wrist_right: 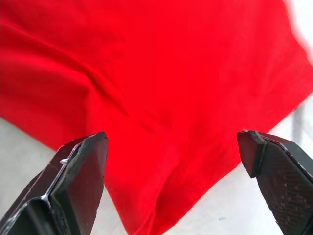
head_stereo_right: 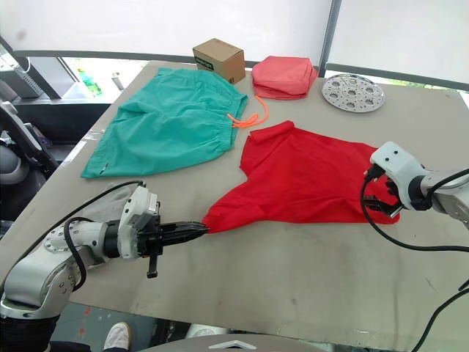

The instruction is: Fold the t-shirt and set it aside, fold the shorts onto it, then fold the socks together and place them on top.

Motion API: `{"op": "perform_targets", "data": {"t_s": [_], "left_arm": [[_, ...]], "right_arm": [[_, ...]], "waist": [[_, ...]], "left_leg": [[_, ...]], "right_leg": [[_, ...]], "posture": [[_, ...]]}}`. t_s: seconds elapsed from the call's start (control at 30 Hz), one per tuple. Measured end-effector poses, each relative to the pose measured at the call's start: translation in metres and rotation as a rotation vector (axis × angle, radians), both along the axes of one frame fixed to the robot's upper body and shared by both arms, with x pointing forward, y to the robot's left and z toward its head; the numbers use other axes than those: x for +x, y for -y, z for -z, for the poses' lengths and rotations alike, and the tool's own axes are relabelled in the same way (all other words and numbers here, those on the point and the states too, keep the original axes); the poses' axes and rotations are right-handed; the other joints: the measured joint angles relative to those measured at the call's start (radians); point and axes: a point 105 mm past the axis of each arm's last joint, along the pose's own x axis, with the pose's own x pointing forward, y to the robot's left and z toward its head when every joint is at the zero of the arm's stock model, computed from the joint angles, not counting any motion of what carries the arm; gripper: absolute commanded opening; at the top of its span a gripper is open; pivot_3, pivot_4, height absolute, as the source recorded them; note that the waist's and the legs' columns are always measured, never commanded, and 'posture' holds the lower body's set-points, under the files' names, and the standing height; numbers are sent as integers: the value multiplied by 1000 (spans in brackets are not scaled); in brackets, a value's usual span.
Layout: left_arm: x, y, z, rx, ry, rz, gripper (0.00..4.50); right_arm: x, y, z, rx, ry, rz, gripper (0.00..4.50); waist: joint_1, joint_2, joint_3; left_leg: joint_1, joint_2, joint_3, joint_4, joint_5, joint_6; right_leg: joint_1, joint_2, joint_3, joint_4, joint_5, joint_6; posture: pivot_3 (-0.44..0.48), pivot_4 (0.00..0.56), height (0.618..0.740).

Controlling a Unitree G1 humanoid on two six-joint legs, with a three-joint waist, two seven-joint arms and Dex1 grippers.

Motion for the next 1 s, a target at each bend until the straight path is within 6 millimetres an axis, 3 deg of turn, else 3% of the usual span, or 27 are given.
{"op": "perform_targets", "data": {"t_s": [0.07, 0.2, 0.4, 0.9, 1.0], "left_arm": [[3, 1, -3, 1, 21, -7, 62], [10, 4, -12, -10, 61, -8, 0], [11, 7, -13, -12, 69, 5, 0], [17, 14, -15, -33, 104, -13, 0], [17, 15, -15, -36, 108, -20, 0]], "right_arm": [[-1, -4, 6, -2, -32, -32, 4500], [6, -6, 13, -1, -65, -42, 3225], [20, 0, 15, -18, -93, -27, 3225], [21, 11, 37, -73, -243, -14, 3225], [24, 13, 35, -87, -237, -16, 2305]], "waist": [[-1, 0, 0], [-3, 0, 0], [-3, 0, 0], [-3, 1, 0], [-3, 1, 0]], "left_leg": [[0, 0, 0, 0, 0, 0], [0, 0, 1, 0, 0, 0], [0, 1, 1, -1, 0, 0], [-1, 0, 1, -1, 0, 0], [-1, 0, 2, -1, 0, 0]], "right_leg": [[0, 0, 0, 0, 0, 0], [-1, 1, 1, 0, 0, 0], [-1, 3, 0, 0, 0, -1], [-1, 2, 0, 0, 0, -1], [-1, 2, 0, 0, 0, -1]], "posture": [[0, 150, 740], [0, 150, 740], [0, 150, 740], [0, 150, 740], [0, 150, 740]]}}
